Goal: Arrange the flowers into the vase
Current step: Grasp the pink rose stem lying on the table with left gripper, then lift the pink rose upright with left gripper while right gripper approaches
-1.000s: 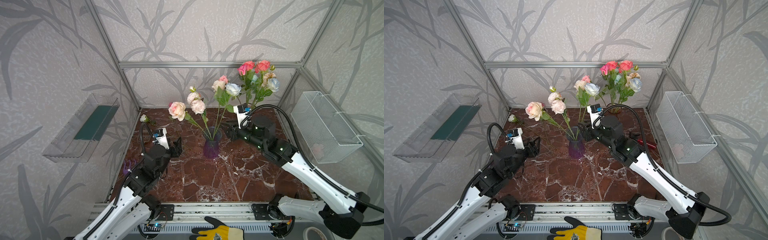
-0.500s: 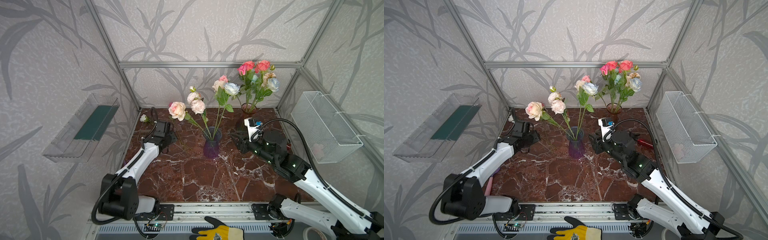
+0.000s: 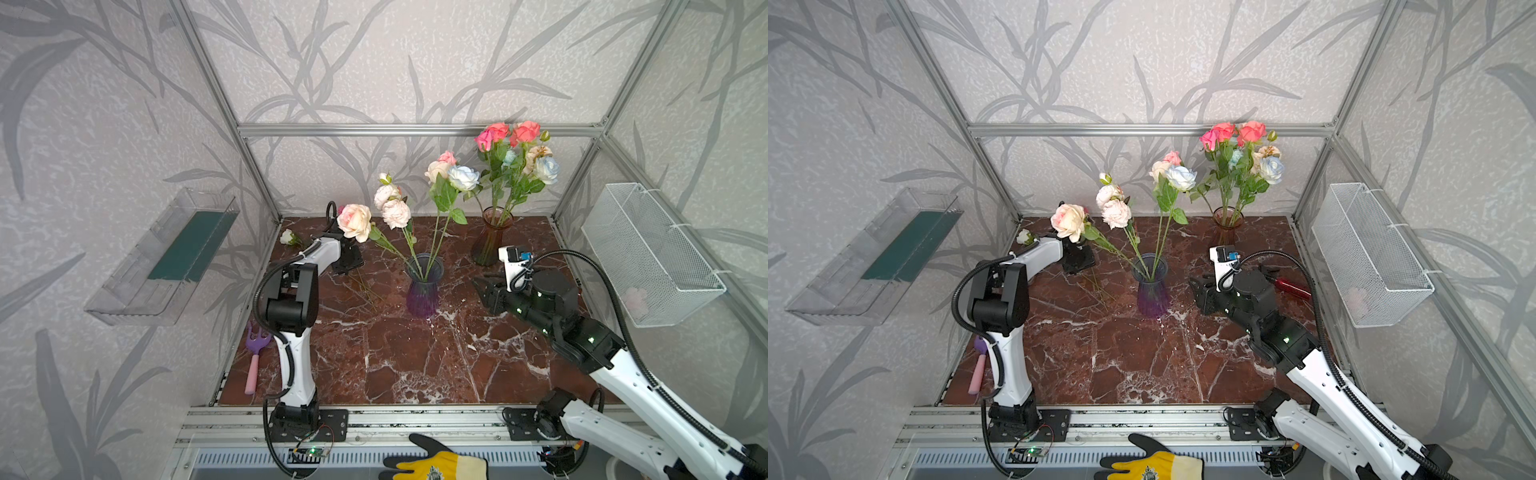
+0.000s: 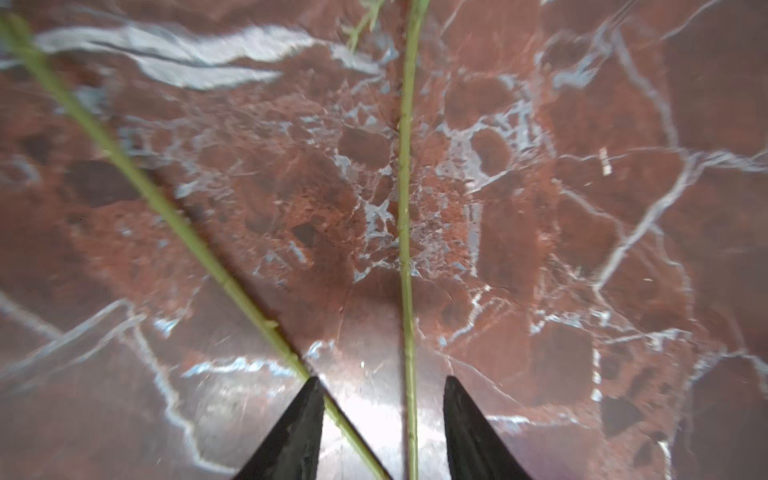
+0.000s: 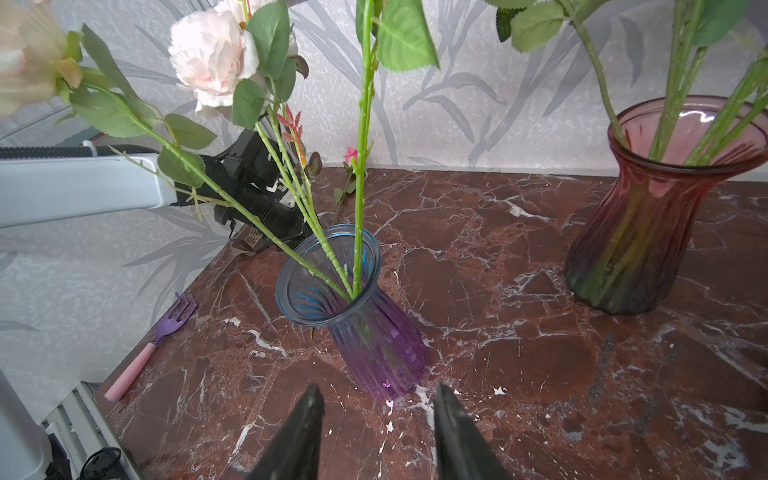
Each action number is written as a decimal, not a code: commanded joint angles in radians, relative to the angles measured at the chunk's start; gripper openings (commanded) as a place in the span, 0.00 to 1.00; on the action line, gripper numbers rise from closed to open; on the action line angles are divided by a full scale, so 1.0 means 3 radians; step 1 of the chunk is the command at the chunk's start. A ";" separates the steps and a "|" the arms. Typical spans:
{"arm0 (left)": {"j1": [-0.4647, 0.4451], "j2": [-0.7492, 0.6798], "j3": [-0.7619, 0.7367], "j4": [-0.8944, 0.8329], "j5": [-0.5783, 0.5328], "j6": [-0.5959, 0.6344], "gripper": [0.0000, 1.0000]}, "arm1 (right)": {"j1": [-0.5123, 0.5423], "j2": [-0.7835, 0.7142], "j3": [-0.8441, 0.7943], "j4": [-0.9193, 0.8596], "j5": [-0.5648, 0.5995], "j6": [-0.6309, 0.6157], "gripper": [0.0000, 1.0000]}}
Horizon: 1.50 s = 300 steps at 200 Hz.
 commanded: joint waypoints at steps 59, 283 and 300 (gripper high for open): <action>-0.0001 0.0373 0.0401 -0.0466 -0.0052 0.0269 0.20 | -0.0115 0.0073 -0.0041 0.0148 -0.0217 0.0126 0.44; 0.0047 -0.3579 -0.1403 0.0478 0.0271 0.0471 0.00 | -0.0151 0.0196 0.0581 0.0169 -0.0702 0.0215 0.44; 0.0045 -0.4066 -0.1453 0.0408 0.0577 0.0706 0.00 | -0.0129 0.0329 0.0733 0.0262 -0.0822 0.0239 0.44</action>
